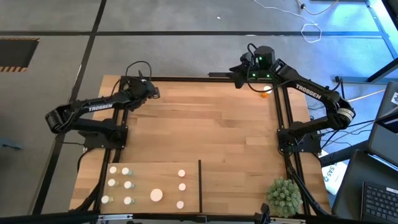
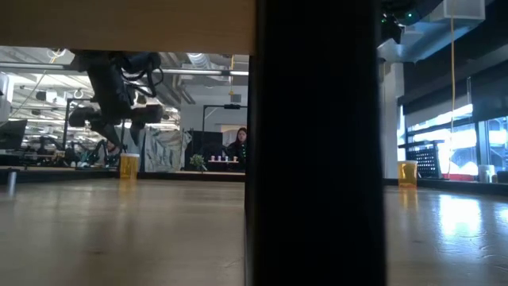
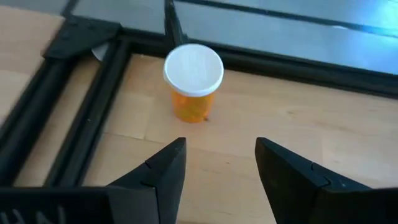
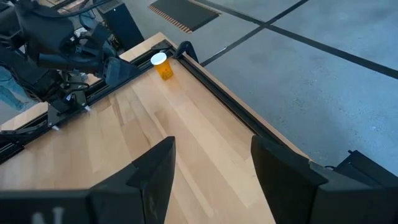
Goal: Pick and place medicine bottles onto shelf by color
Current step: Put the top left orange pill bottle on the shelf aligned with the other orange pill bottle
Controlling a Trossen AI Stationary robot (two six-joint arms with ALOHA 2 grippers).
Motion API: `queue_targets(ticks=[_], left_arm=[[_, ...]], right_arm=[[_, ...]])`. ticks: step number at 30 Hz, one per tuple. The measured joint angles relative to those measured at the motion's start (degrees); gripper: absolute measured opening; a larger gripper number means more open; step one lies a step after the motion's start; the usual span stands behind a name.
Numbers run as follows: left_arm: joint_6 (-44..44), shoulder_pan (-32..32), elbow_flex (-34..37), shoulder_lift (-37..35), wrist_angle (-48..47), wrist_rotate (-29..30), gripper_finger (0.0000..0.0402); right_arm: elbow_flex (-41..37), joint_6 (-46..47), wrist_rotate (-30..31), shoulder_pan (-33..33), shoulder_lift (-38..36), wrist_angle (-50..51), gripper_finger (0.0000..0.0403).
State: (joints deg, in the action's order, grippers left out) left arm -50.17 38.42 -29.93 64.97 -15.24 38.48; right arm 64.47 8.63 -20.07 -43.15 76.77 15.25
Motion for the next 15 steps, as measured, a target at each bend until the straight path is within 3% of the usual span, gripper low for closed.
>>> queue_targets(ticks=[9, 15], left_arm=[[-0.71, -0.51, 0.0, 0.0, -4.47, 2.27, 0.0186], [-0.29, 1.9, 5.72, -0.04, 3.71, -2.03, 0.0186]], right_arm=[[0.0, -5.95, -0.13, 0.65, 0.0, -0.68, 0.0213], [0.0, -5.96, -0.19, 0.75, 0.0, -3.78, 0.0213]])
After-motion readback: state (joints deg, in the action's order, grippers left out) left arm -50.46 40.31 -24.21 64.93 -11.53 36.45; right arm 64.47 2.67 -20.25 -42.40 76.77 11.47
